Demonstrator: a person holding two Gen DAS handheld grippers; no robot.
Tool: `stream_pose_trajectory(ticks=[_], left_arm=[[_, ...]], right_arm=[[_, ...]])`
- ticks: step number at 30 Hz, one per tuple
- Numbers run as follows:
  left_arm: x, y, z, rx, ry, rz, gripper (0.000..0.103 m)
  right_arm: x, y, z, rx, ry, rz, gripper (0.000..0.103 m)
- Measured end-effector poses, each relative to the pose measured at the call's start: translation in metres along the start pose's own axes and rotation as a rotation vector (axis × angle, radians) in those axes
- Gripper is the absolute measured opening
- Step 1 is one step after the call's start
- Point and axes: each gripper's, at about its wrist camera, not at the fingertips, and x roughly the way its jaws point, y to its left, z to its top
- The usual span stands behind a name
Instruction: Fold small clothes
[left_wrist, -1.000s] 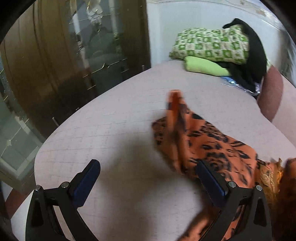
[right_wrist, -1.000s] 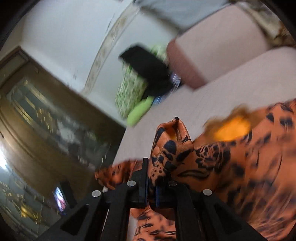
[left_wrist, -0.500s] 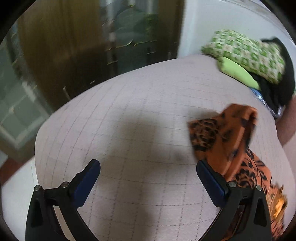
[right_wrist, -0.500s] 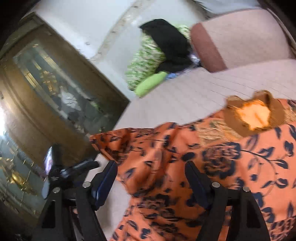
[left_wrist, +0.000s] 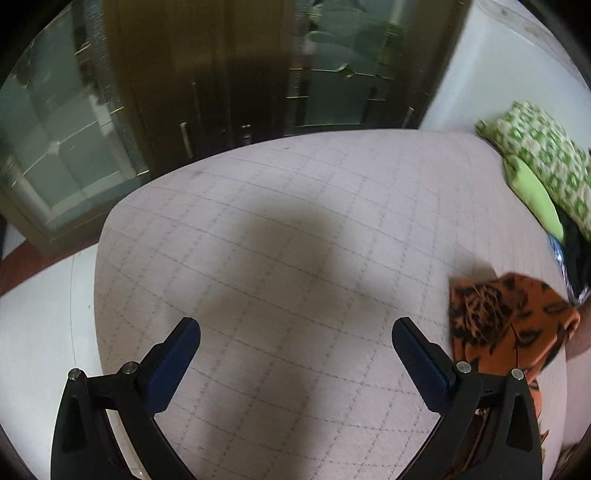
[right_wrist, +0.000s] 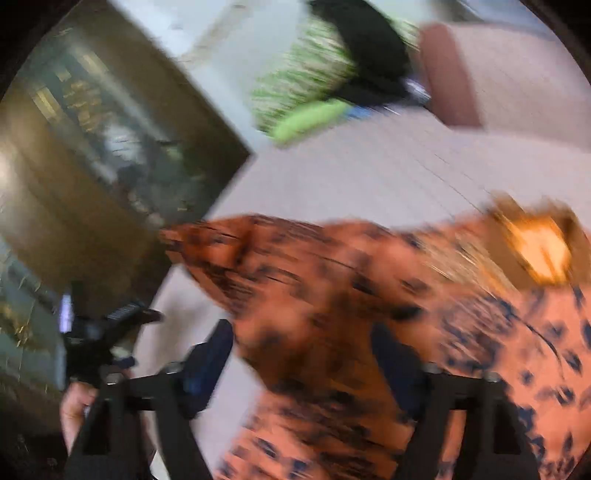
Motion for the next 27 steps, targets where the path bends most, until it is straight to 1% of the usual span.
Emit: stream_pose_trajectory(ticks=[1, 4, 8, 9, 12, 14, 15, 16, 17, 18, 19, 20, 21, 23, 24, 26, 27], left_arm=[[0.000, 0.002, 0.001, -0.007, 0.004, -0.001, 0.103], [0.002, 0.008, 0.003, -0.031, 0.022, -0.011, 0.103], [0.005, 0.011, 0.006, -0.053, 0.035, -0.021, 0.103], [0.005, 0.010, 0.006, -0.052, 0.035, -0.024, 0.103], [0.004, 0.008, 0.006, -0.044, 0.040, -0.030, 0.103], [0.004, 0.007, 0.006, -0.043, 0.043, -0.034, 0.103], [0.004, 0.005, 0.005, -0.040, 0.046, -0.040, 0.103], [0.004, 0.004, 0.005, -0.038, 0.048, -0.043, 0.103], [0.004, 0.003, 0.005, -0.034, 0.048, -0.044, 0.103], [0.003, 0.000, 0.004, -0.026, 0.045, -0.041, 0.103], [0.003, -0.001, 0.004, -0.021, 0.043, -0.039, 0.103], [0.002, -0.002, 0.004, -0.015, 0.042, -0.038, 0.103], [0.002, -0.004, 0.003, -0.010, 0.041, -0.038, 0.103], [0.000, -0.007, 0.001, 0.001, 0.036, -0.036, 0.103], [0.000, -0.008, 0.001, 0.008, 0.032, -0.035, 0.103], [-0.003, -0.012, -0.001, 0.022, 0.025, -0.033, 0.103], [-0.004, -0.014, -0.002, 0.032, 0.019, -0.032, 0.103]], right_arm=[[0.014, 0.018, 0.004, -0.020, 0.012, 0.007, 0.082], [0.040, 0.041, 0.014, -0.055, 0.038, 0.014, 0.081], [0.083, 0.074, 0.026, -0.111, 0.017, -0.026, 0.082], [0.083, 0.080, 0.024, -0.117, 0.018, -0.035, 0.082], [0.109, 0.091, 0.030, -0.122, 0.041, -0.090, 0.082], [0.132, 0.096, 0.032, -0.130, 0.062, -0.154, 0.082], [0.139, 0.097, 0.032, -0.131, 0.068, -0.184, 0.080], [0.144, 0.097, 0.032, -0.127, 0.077, -0.199, 0.064], [0.149, 0.095, 0.033, -0.123, 0.106, -0.201, 0.020], [0.151, 0.092, 0.033, -0.102, 0.143, -0.202, 0.005], [0.144, 0.089, 0.034, -0.079, 0.129, -0.187, 0.006], [0.129, 0.087, 0.036, -0.063, 0.095, -0.137, 0.005], [0.118, 0.087, 0.038, -0.063, 0.071, -0.111, 0.005], [0.073, 0.082, 0.045, -0.050, -0.022, -0.040, 0.005], [0.054, 0.076, 0.048, -0.026, -0.052, -0.001, 0.005], [0.002, 0.057, 0.055, 0.052, -0.128, 0.089, 0.005], [-0.019, 0.047, 0.057, 0.079, -0.159, 0.116, 0.005]])
